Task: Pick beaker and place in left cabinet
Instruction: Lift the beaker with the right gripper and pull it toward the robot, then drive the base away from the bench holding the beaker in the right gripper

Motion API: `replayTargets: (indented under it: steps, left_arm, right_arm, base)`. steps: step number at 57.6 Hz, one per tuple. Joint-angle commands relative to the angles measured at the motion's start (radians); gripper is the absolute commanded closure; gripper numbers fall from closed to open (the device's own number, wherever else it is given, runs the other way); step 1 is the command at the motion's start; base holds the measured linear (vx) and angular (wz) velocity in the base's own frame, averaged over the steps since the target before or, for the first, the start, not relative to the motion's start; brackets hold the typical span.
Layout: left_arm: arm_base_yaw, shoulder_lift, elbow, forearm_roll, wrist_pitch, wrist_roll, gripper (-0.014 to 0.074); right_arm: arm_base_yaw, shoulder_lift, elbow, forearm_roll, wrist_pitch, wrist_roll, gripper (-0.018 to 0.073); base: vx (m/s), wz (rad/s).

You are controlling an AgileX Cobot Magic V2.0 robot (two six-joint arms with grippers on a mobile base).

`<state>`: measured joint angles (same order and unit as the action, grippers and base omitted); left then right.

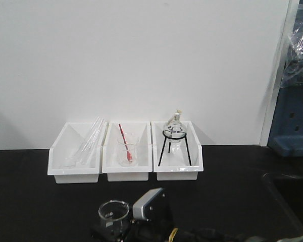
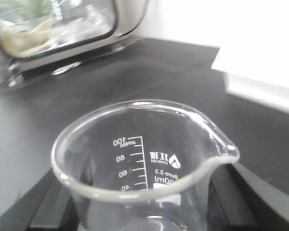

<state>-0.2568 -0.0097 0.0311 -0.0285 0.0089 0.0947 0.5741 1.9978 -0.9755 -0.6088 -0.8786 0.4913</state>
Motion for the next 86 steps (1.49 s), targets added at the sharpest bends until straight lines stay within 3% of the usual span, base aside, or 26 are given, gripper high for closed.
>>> replayTargets:
  steps: [1,8,9,22,34,52,86]
  left_arm:
    - [-0.004,-0.019,0.016,-0.008,-0.084,-0.003,0.0595]
    - [-0.004,-0.019,0.016,-0.008,-0.084,-0.003,0.0595]
    - [-0.004,-0.019,0.016,-0.008,-0.084,-0.003,0.0595]
    - [-0.004,-0.019,0.016,-0.008,-0.084,-0.003,0.0595]
    - [-0.004,-0.019,0.016,-0.008,-0.084,-0.003,0.0595]
    - [-0.004,-0.019,0.016,-0.008,-0.084,-0.003,0.0595]
    - [-0.004,-0.019,0.016,-0.008,-0.084,-0.003,0.0595]
  right_arm:
    - [-0.002,-0.187,-0.022,0.016,0.121,0.061,0.0564]
    - [-0.002,-0.370,-0.022,0.012,0.418,0.071,0.0564]
    - [-0.002,-0.537,-0.022,0.005,0.736,0.071,0.0564]
    - [-0.002,-0.813,-0.019,-0.008,1.192,0.057,0.0564]
    - [-0.003,-1.124,0.136,-0.050,1.235,0.050,0.0564]
    - [-0.003,-1.489,0.363,-0.084,1.318,0.131,0.0564]
    - [-0.003,-1.558,0.420,-0.107,1.334,0.131,0.0564]
  base:
    - [0.00,0.00]
    - [0.00,0.00]
    - [0.00,0.00]
    - [0.00,0.00]
    - [0.00,0.00]
    - [0.00,0.00]
    - [-0.01,0.03]
